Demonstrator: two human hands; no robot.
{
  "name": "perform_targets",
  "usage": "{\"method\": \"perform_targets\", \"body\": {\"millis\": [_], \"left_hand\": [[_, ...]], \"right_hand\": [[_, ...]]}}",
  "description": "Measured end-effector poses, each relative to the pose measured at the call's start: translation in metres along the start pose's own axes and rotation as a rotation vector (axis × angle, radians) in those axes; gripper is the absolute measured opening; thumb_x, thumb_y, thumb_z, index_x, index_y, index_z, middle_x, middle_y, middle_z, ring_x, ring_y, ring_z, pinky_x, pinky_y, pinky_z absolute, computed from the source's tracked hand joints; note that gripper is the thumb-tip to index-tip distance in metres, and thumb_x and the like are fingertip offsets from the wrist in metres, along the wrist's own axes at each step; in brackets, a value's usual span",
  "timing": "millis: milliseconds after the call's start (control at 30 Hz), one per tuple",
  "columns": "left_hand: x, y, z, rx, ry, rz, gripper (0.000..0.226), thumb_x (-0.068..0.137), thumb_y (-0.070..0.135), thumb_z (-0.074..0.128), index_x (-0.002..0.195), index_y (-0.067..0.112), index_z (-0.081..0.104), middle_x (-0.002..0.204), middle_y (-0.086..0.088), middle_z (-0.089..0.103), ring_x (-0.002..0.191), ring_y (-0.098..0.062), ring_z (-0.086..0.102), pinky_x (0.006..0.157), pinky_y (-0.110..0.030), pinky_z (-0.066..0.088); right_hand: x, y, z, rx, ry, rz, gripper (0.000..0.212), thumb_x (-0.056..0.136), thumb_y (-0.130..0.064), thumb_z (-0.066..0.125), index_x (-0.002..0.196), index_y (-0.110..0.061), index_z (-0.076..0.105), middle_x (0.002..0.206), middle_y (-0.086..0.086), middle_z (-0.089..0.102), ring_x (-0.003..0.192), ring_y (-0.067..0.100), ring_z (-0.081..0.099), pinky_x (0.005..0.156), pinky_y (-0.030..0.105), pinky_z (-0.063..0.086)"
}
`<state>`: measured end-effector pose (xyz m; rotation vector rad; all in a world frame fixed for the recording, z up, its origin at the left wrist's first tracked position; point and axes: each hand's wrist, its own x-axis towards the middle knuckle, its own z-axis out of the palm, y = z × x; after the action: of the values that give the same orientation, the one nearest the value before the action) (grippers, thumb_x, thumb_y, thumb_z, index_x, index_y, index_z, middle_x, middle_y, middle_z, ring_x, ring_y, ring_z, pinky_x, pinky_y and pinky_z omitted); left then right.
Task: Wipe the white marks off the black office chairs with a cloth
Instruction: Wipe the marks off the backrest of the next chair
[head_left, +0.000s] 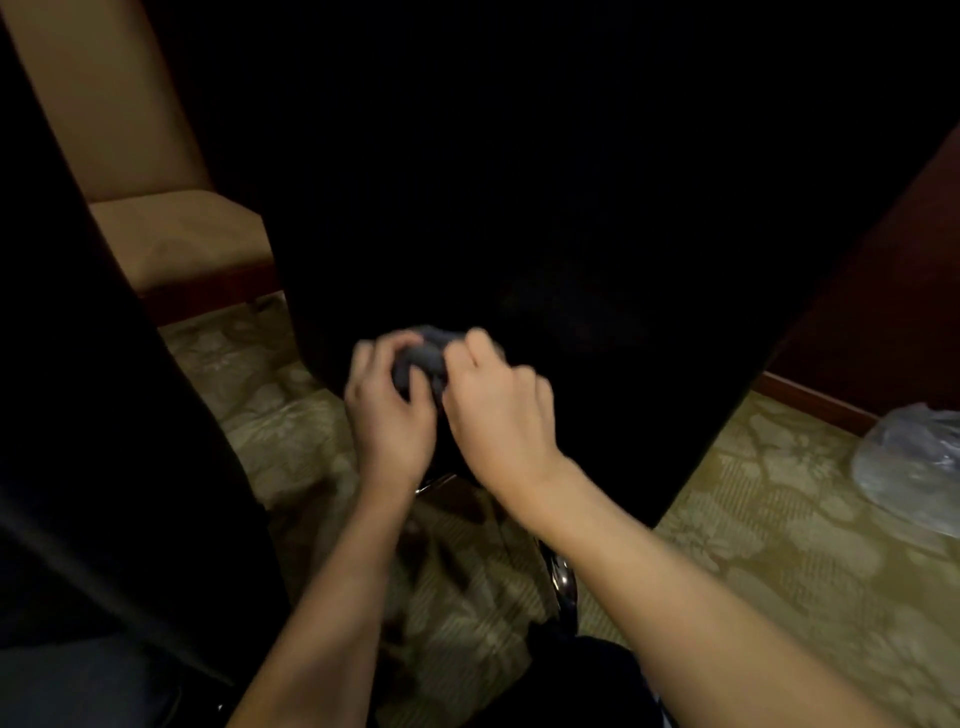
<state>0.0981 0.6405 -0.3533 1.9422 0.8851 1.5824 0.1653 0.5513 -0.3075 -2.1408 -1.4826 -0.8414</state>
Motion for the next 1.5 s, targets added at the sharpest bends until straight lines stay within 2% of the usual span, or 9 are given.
{"method": "perform_targets", "body": {"millis": [133, 233, 400, 533, 700, 900, 1167, 1333, 1500], "left_hand": [[-0.104, -0.018, 0.017, -0.006, -0.198, -0.186, 0.025, 0.080, -0.003, 0.059, 0.099, 0.013, 0.065, 0.096, -0.004, 0.059, 0.090, -0.025, 0.063, 0.084, -0.021, 0.042], [-0.128, 0.023, 0.032, -0.122, -0.203, -0.135, 0.025, 0.082, 0.003, 0.057, 0.102, 0.014, 0.069, 0.097, 0.000, 0.059, 0.090, -0.009, 0.060, 0.086, -0.022, 0.047], [-0.124, 0.081, 0.059, -0.252, -0.150, 0.020, 0.025, 0.090, 0.009, 0.054, 0.110, 0.009, 0.068, 0.105, 0.001, 0.054, 0.096, -0.006, 0.058, 0.088, -0.016, 0.047], [-0.169, 0.051, 0.070, -0.151, -0.272, -0.072, 0.027, 0.090, 0.018, 0.045, 0.115, 0.023, 0.054, 0.111, 0.000, 0.051, 0.097, -0.013, 0.058, 0.085, -0.021, 0.046], [-0.214, 0.029, 0.065, -0.035, -0.473, -0.182, 0.026, 0.088, 0.021, 0.047, 0.109, 0.036, 0.049, 0.108, 0.006, 0.051, 0.097, -0.012, 0.060, 0.084, -0.025, 0.047], [-0.185, 0.074, 0.074, -0.092, -0.306, 0.031, 0.024, 0.092, 0.018, 0.053, 0.112, 0.015, 0.065, 0.106, 0.000, 0.053, 0.095, -0.013, 0.061, 0.082, -0.022, 0.048], [-0.195, 0.050, 0.060, 0.014, -0.315, -0.039, 0.025, 0.089, 0.023, 0.050, 0.110, 0.021, 0.063, 0.106, 0.003, 0.051, 0.099, -0.019, 0.057, 0.087, -0.024, 0.043], [-0.192, 0.047, 0.042, -0.030, -0.246, -0.153, 0.023, 0.092, 0.014, 0.055, 0.111, 0.015, 0.067, 0.115, 0.003, 0.046, 0.108, 0.006, 0.049, 0.091, -0.004, 0.035], [-0.191, 0.022, 0.013, 0.128, -0.186, -0.154, 0.032, 0.092, 0.028, 0.047, 0.114, 0.016, 0.067, 0.112, -0.003, 0.057, 0.107, -0.021, 0.054, 0.097, -0.027, 0.037]], "right_hand": [[-0.087, 0.025, 0.030, 0.059, -0.205, 0.136, 0.019, 0.076, -0.031, 0.073, 0.090, -0.020, 0.065, 0.089, 0.001, 0.059, 0.045, 0.027, 0.060, 0.036, 0.030, 0.040], [-0.129, 0.055, 0.001, 0.143, -0.002, 0.297, 0.025, 0.085, -0.030, 0.053, 0.098, -0.018, 0.071, 0.094, 0.000, 0.064, 0.052, 0.024, 0.063, 0.041, 0.031, 0.047], [-0.138, 0.098, -0.027, 0.151, 0.272, 0.290, 0.020, 0.091, -0.013, 0.060, 0.107, -0.008, 0.070, 0.094, 0.005, 0.064, 0.060, 0.020, 0.061, 0.047, 0.033, 0.051], [-0.174, 0.109, 0.016, 0.139, 0.141, 0.267, 0.021, 0.088, -0.019, 0.054, 0.107, -0.015, 0.063, 0.089, 0.005, 0.062, 0.057, 0.027, 0.059, 0.047, 0.036, 0.051], [-0.230, 0.113, 0.032, 0.288, -0.056, 0.405, 0.020, 0.089, -0.028, 0.049, 0.107, -0.024, 0.057, 0.096, -0.006, 0.056, 0.062, 0.017, 0.063, 0.051, 0.028, 0.050], [-0.182, 0.138, 0.002, 0.461, 0.221, 0.523, 0.026, 0.087, -0.025, 0.052, 0.103, -0.010, 0.066, 0.101, 0.005, 0.055, 0.085, 0.011, 0.056, 0.071, 0.023, 0.045], [-0.182, 0.127, 0.010, 0.754, 0.071, 0.547, 0.022, 0.078, -0.029, 0.054, 0.095, -0.019, 0.061, 0.096, -0.008, 0.046, 0.090, 0.000, 0.053, 0.077, 0.009, 0.040], [-0.179, 0.104, 0.015, 0.777, 0.052, 0.538, 0.022, 0.076, -0.030, 0.056, 0.093, -0.018, 0.062, 0.095, -0.009, 0.046, 0.085, 0.001, 0.054, 0.072, 0.014, 0.044], [-0.173, 0.068, 0.015, 0.788, -0.001, 0.402, 0.024, 0.080, -0.031, 0.056, 0.099, -0.019, 0.064, 0.095, -0.006, 0.045, 0.077, -0.004, 0.052, 0.065, 0.009, 0.042]]}}
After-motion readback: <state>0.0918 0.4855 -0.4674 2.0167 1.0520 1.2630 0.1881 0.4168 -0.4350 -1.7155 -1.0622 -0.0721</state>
